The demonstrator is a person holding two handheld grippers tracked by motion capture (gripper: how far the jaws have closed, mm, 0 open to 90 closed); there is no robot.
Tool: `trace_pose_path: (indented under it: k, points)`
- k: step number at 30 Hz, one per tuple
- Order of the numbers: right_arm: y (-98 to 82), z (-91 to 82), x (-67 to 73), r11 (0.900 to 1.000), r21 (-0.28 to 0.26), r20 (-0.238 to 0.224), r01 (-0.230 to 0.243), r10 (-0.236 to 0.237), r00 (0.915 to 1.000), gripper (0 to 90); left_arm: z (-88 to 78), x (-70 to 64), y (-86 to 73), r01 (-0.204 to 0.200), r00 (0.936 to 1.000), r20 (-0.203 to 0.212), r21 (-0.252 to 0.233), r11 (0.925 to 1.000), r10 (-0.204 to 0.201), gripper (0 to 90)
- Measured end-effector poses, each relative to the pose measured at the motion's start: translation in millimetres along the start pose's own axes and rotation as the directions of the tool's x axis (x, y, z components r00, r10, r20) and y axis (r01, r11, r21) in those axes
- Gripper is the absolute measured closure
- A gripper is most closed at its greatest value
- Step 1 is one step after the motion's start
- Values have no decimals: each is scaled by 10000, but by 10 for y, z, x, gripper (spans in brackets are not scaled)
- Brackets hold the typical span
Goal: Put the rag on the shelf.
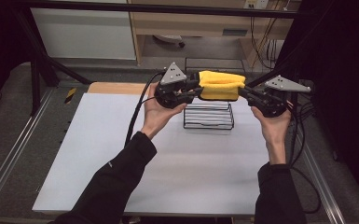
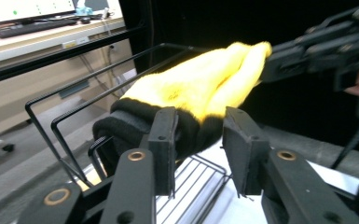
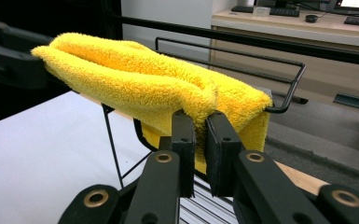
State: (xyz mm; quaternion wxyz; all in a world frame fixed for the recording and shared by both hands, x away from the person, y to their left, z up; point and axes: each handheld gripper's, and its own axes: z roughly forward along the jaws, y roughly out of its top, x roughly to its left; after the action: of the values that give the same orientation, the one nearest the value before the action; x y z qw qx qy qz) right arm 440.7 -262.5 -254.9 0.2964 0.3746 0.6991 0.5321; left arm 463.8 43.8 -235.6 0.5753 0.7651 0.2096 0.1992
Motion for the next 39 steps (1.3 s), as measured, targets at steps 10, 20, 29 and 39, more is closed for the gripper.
trace_pose_path:
  k: [10,20,29,39]
  points:
    - [-111,44,11,9997,170,-98,177,-175,9998,813,116,25,-92,544,9978,328,752,9957,-570,833]
    - [-74,-46,72,9997,3,-311,253,-253,9992,682,245,50,-215,617,9979,123,1313,9894,-638,900]
    - [24,-56,137,9996,-267,-603,-50,34,9982,700,336,71,-310,485,9988,-68,1496,9876,-480,900]
    - [-360,331,27,9938,828,-61,-744,752,9971,882,439,134,-393,446,9985,-385,1660,9851,-387,900]
